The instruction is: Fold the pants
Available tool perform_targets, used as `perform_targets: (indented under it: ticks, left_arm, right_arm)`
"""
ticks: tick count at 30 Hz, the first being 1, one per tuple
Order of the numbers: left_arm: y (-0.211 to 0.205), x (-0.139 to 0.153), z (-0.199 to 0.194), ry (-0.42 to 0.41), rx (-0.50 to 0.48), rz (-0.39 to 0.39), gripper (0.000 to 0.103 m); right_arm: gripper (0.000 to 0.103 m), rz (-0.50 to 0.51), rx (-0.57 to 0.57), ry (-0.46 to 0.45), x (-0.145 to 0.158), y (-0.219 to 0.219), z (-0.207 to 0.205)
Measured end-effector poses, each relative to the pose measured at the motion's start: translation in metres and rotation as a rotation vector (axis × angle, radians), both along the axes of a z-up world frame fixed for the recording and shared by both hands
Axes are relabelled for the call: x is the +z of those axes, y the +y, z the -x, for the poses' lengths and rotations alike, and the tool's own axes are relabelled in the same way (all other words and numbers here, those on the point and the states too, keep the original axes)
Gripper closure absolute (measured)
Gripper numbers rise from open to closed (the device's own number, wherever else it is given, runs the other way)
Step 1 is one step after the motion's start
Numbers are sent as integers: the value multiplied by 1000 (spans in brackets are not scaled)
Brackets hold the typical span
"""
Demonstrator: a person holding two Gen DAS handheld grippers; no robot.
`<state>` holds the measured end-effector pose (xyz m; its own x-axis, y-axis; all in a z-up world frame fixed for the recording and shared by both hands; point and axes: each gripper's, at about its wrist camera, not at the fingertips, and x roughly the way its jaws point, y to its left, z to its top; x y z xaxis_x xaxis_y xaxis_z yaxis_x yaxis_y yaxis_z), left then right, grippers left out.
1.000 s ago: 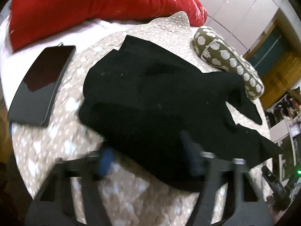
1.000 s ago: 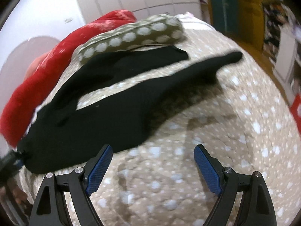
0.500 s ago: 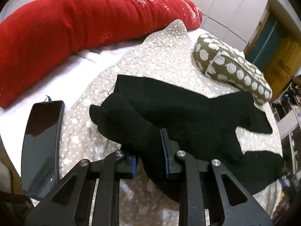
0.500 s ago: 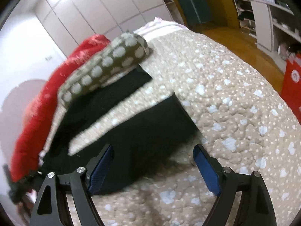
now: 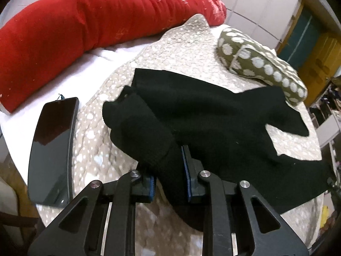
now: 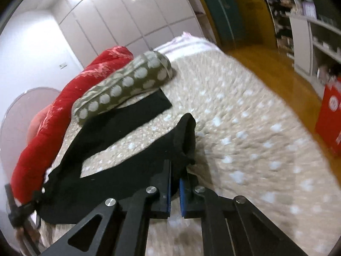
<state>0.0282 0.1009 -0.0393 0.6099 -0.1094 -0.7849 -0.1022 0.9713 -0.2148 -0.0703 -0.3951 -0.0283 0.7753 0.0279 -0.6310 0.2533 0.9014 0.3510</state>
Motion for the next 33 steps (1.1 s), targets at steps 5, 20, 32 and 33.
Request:
perform_targets:
  ticks: [5,20,32,33]
  left_arm:
    - [9,-24,12,86,32,7,83]
    - [12,29,45,21,68,-55,72]
    - [15,40,30,-47,71,-26,54]
    - [12,35,25,-36,64,-22,54]
  right_arm:
    - [98,67,-9,125,-8,-5,26]
    - [74,167,190,17,29,70,-3]
    - [68,258,592,197,-41,193,-87]
    - [68,247,606,178,-34,197,-90]
